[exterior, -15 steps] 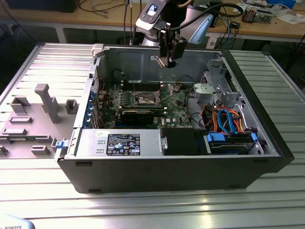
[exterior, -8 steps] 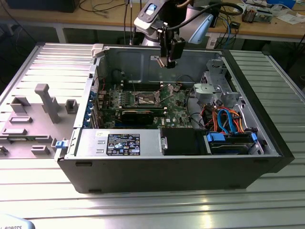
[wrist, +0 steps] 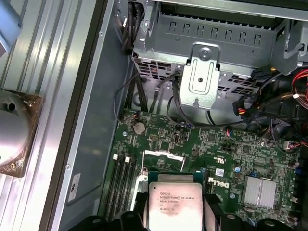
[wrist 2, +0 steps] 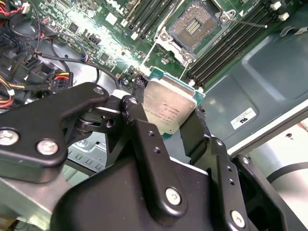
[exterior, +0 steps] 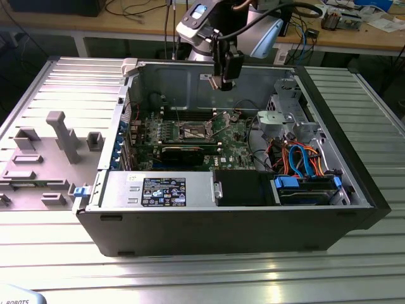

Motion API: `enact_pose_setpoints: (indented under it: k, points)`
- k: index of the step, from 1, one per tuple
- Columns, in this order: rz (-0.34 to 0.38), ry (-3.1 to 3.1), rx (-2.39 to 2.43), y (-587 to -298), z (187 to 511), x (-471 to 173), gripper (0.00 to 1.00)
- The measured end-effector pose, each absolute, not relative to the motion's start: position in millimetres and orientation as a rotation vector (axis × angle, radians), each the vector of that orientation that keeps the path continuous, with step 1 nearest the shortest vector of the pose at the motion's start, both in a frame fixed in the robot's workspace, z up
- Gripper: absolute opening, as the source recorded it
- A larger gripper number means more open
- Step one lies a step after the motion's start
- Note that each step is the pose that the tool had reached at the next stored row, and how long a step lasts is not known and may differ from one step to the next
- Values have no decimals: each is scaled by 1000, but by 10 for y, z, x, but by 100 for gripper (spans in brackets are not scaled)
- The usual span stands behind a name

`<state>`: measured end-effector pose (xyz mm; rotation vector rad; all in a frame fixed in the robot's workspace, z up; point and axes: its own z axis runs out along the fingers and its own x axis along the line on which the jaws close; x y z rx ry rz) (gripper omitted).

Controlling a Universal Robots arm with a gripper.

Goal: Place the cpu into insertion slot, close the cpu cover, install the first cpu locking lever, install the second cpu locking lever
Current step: 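Place the cpu into insertion slot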

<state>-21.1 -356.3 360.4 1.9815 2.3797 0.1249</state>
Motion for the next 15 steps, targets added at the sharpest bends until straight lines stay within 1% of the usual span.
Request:
enact_pose_setpoints:
  k: [15]
  points:
    - [124, 2369, 1993, -3563, 3578, -236, 54]
